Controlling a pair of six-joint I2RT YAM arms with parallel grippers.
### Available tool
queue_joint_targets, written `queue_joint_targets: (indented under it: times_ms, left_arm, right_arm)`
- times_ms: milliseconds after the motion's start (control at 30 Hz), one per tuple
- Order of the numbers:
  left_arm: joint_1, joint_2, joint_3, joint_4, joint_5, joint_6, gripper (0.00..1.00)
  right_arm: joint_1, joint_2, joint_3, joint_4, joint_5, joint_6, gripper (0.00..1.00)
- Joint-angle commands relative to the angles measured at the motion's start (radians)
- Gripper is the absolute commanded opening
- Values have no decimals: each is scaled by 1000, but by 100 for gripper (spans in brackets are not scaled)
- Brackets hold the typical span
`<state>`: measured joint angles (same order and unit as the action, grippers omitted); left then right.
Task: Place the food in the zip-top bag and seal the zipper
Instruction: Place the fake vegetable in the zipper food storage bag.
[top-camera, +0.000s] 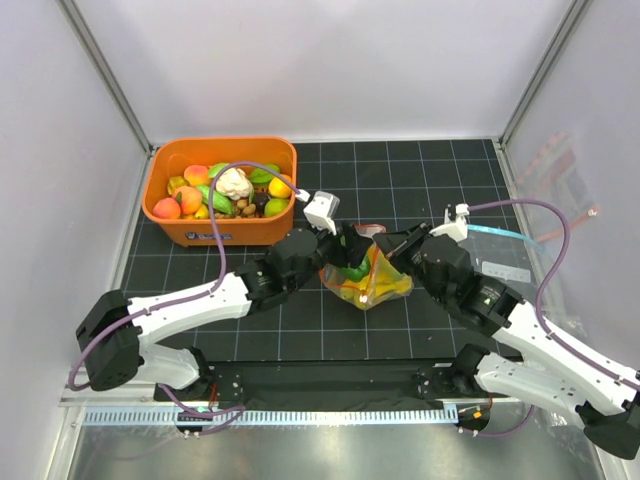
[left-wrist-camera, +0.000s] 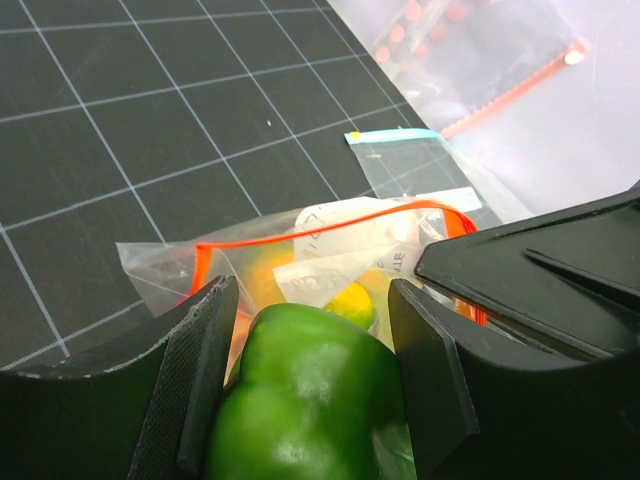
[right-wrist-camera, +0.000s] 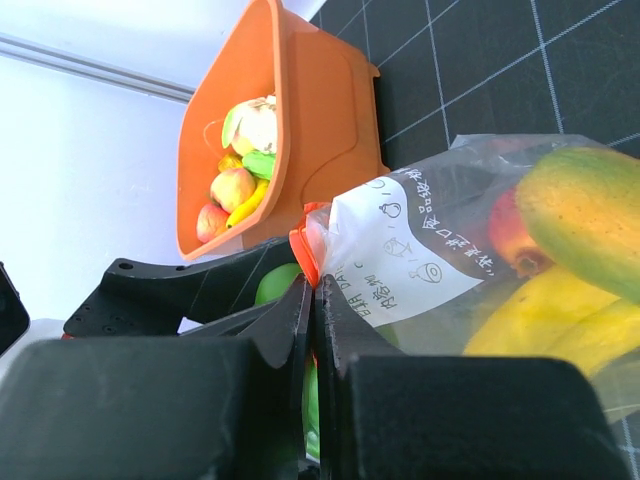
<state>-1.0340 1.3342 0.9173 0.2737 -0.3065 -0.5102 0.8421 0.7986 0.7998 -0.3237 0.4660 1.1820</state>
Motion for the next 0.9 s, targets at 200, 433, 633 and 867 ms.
queue_joint_targets:
  times_ms: [200, 433, 633, 867]
  left_arm:
    - [-12, 40, 8, 102, -26, -2, 64]
    - [-35, 63, -3, 148, -55, -5, 90]
    - [-37, 48, 8, 116, -74, 21, 90]
    - [-34, -36, 180, -270, -224, 76, 91]
  right_arm:
    - [-1, -39, -31, 74, 36, 42, 1]
    - [-1, -64, -53, 71, 62, 67, 1]
    - [-1, -73, -50, 54, 85, 54, 1]
    - [-1, -124, -40, 9, 200, -47, 1]
